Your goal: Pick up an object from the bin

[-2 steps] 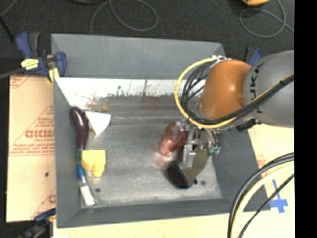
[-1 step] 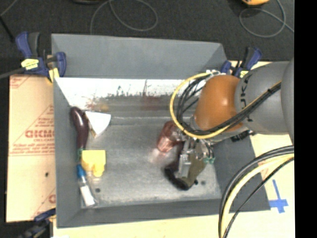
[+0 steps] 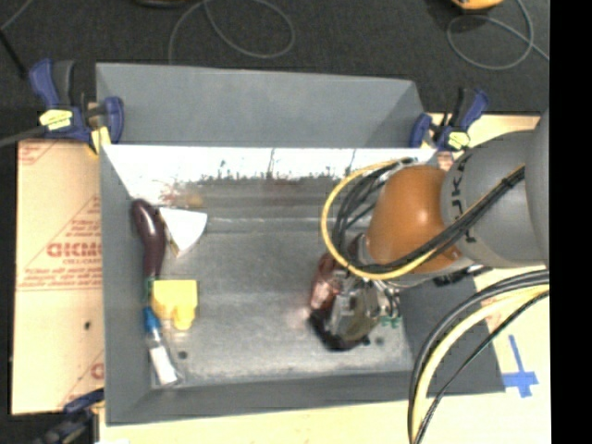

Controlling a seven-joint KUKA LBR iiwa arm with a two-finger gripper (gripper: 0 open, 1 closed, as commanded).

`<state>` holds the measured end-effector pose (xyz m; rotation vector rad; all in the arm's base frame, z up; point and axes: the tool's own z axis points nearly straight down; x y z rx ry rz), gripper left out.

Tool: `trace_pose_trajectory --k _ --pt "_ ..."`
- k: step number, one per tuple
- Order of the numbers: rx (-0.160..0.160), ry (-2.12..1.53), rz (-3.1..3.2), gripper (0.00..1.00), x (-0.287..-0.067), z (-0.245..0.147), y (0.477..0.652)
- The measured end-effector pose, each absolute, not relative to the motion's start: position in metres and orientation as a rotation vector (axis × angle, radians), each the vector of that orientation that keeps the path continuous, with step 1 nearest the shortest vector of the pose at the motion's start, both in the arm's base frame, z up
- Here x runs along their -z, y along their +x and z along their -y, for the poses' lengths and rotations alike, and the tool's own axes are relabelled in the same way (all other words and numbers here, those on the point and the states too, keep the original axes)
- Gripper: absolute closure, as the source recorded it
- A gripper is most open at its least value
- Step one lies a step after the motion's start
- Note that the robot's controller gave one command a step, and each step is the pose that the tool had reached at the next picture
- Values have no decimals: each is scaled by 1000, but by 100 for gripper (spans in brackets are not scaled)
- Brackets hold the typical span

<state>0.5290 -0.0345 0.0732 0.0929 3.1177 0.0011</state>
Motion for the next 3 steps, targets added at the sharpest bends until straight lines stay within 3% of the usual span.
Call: trace_pose_trajectory --k 1,2,3 --pt "-1 93 -3118 100 -73 35 529" --pt "-2 123 -3113 100 -214 38 514" --pt "-2 123 -3115 100 -214 38 513"
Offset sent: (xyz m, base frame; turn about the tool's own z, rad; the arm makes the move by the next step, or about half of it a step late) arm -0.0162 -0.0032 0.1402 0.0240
